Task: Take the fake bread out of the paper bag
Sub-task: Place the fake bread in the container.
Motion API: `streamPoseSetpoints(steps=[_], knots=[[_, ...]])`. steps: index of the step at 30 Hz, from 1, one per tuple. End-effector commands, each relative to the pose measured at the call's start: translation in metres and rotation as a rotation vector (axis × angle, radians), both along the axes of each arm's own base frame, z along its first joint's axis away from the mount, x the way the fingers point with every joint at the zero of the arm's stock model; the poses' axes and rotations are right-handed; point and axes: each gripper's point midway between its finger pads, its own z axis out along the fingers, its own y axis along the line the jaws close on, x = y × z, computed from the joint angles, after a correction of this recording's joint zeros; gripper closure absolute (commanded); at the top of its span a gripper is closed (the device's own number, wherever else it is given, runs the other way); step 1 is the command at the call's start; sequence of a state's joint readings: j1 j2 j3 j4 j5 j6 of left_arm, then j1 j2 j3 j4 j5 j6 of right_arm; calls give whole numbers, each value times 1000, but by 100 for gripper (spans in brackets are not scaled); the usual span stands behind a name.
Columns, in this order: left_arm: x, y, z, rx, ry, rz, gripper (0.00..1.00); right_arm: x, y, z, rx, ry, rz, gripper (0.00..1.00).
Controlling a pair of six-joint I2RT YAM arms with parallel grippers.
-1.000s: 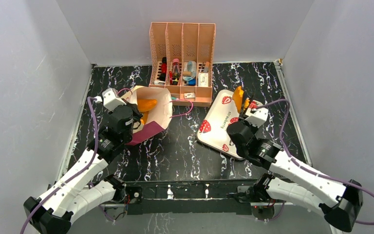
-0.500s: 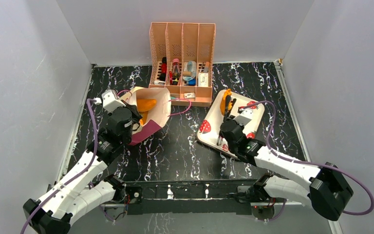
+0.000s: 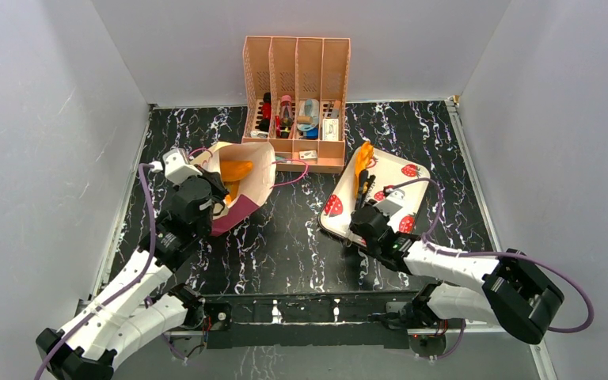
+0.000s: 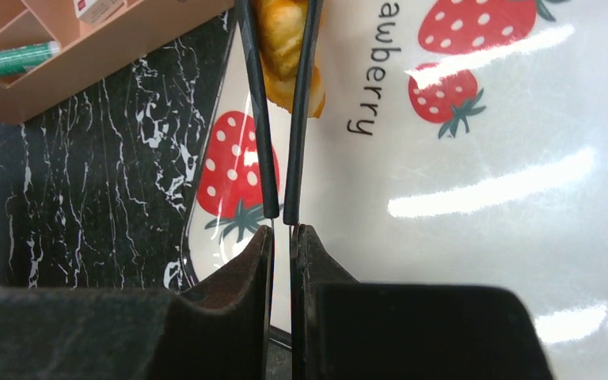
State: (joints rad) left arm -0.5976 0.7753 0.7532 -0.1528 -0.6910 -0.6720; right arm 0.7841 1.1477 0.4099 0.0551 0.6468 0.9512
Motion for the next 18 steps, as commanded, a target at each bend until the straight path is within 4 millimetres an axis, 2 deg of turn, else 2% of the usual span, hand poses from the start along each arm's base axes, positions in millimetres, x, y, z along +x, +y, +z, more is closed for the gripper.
streamPoseSetpoints(steps=[1,6,9,13,16,18], knots=[[-1,4,2,9,-12,8,100,-4,1,-2,108,-11,-58,94],[3,-1,-1,16,-7,-5,100,-11,7,-5,158,7,-64,86],[5,-4,-4,9,-6,-13,100,-19,6,-20,138,39,-38,76],[8,-8,-9,0,4,-23,100,-18,25,-14,151,26,54,68],[7,-7,-6,5,1,-22,100,-18,29,-15,144,25,71,66],[5,-4,-3,11,-2,-16,100,-10,41,2,167,-6,90,66]])
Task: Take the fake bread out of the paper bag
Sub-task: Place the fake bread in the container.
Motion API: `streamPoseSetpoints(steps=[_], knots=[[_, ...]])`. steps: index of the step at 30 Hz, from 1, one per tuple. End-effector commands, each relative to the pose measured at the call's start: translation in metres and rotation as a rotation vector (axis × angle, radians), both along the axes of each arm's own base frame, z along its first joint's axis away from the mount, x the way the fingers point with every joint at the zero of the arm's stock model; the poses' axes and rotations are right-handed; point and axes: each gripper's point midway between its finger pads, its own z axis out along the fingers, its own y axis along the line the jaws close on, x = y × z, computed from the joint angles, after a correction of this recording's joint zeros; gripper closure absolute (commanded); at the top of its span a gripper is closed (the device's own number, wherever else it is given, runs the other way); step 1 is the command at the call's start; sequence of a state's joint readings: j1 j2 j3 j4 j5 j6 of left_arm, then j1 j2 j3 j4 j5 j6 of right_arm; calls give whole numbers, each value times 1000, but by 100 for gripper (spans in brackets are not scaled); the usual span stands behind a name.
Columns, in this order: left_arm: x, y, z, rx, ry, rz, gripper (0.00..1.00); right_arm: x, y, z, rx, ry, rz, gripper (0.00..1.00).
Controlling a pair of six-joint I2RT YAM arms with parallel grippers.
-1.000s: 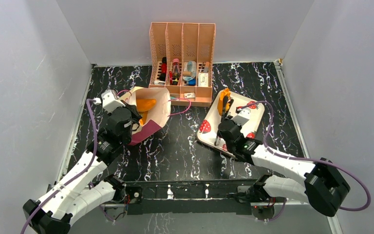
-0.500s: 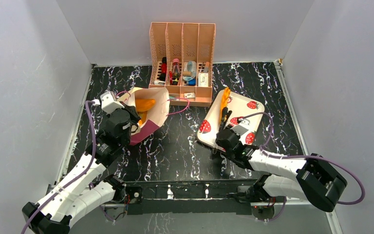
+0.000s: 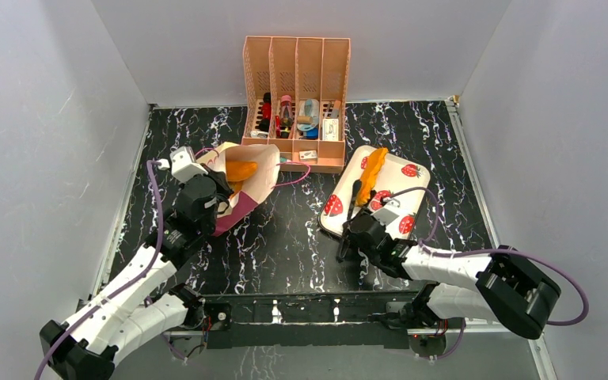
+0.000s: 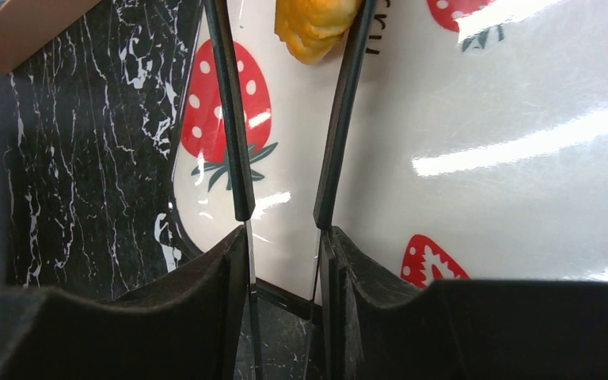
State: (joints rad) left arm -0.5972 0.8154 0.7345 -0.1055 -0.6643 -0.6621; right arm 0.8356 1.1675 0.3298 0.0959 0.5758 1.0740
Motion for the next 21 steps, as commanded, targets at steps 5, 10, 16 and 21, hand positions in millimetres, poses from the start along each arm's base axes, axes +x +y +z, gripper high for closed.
streamPoseSetpoints(steps=[5,10,16,21], knots=[[-8,12,9,5,-23,28,100,18,35,42,69,-104,79,66],[-8,14,10,12,-27,32,100,16,38,56,58,-129,118,66],[-7,11,13,12,-40,18,100,11,19,66,22,-114,50,66],[-6,7,9,14,-30,0,100,0,0,85,65,-154,1,66]])
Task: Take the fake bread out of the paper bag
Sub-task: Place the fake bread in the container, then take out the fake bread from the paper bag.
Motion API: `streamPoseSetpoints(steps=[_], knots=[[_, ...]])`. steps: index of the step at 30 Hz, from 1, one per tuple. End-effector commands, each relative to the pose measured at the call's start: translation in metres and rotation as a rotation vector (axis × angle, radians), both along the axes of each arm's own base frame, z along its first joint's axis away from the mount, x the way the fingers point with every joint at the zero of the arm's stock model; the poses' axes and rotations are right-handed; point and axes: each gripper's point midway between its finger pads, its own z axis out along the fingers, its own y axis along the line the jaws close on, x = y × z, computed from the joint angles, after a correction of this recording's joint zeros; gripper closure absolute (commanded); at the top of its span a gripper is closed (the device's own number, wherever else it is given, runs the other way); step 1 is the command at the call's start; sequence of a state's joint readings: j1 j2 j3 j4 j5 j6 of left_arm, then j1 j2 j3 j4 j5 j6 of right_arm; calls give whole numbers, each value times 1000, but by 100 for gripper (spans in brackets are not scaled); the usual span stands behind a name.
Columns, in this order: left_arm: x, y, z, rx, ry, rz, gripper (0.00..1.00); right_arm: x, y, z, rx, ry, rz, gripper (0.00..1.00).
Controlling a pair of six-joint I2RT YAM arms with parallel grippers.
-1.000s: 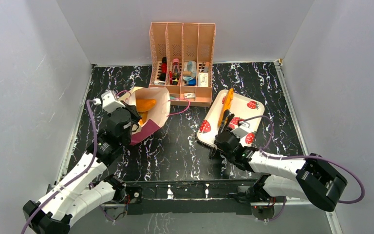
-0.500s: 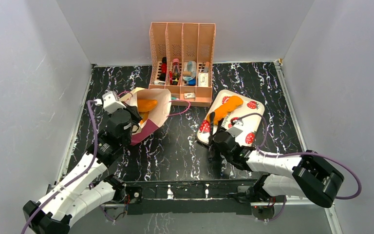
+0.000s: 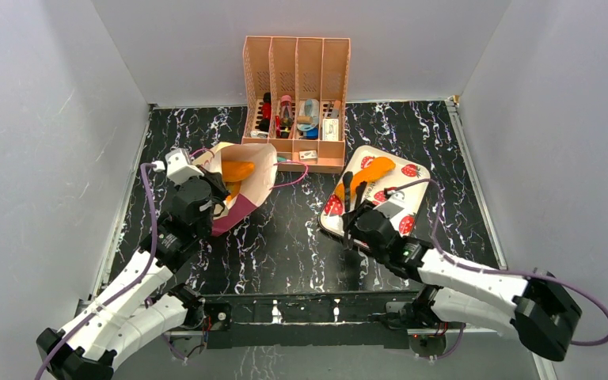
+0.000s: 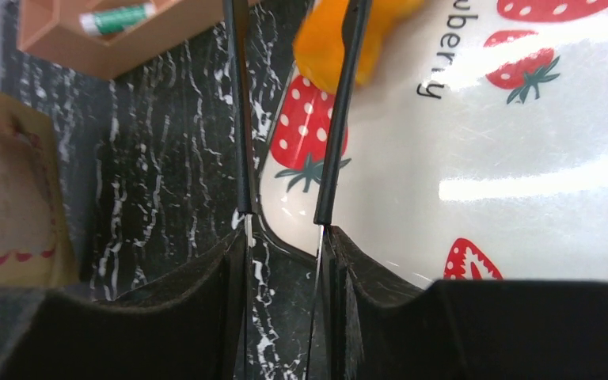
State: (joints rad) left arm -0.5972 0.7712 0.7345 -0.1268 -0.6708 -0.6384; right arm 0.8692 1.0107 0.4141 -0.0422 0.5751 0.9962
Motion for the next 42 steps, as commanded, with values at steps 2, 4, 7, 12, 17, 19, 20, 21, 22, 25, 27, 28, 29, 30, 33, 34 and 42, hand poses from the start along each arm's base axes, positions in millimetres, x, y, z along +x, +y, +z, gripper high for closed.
streamPoseSetpoints(steps=[2,4,7,12,17,19,20,21,22,25,27,28,29,30,33,34,42], knots=[[1,-2,0,0,-10,-16,100,-2,-21,34,58,-69,-94,66],[2,-5,-2,-5,-3,-27,100,-7,-29,31,54,-54,-117,66],[6,-14,-10,-14,14,-56,100,-16,-39,40,64,-74,-117,66],[11,-31,-17,38,12,-158,100,-14,-30,94,-15,-162,14,70],[11,-72,-35,153,38,-428,100,-30,-22,156,26,-260,168,72],[12,-86,-46,183,69,-509,100,-40,-16,170,32,-266,246,72],[12,-89,-48,185,77,-523,100,-42,-14,174,34,-269,262,72],[12,-90,-51,185,85,-531,100,-44,-11,177,36,-268,285,72],[12,-91,-54,185,86,-536,100,-47,-8,179,39,-264,310,72],[12,-91,-58,177,80,-533,100,-55,5,182,56,-236,388,71],[12,-91,-59,168,74,-527,100,-59,13,179,76,-215,425,71],[12,-91,-60,164,73,-525,100,-60,16,176,85,-206,435,71],[12,-91,-60,160,70,-523,100,-63,22,172,101,-191,460,70],[11,-90,-59,157,65,-521,100,-65,27,168,117,-181,478,70],[12,-90,-56,153,53,-517,100,-71,41,158,178,-150,525,69],[12,-89,-55,154,50,-515,100,-73,45,154,193,-139,541,68],[17,-93,-48,147,15,-512,100,-94,81,130,346,-19,683,66]])
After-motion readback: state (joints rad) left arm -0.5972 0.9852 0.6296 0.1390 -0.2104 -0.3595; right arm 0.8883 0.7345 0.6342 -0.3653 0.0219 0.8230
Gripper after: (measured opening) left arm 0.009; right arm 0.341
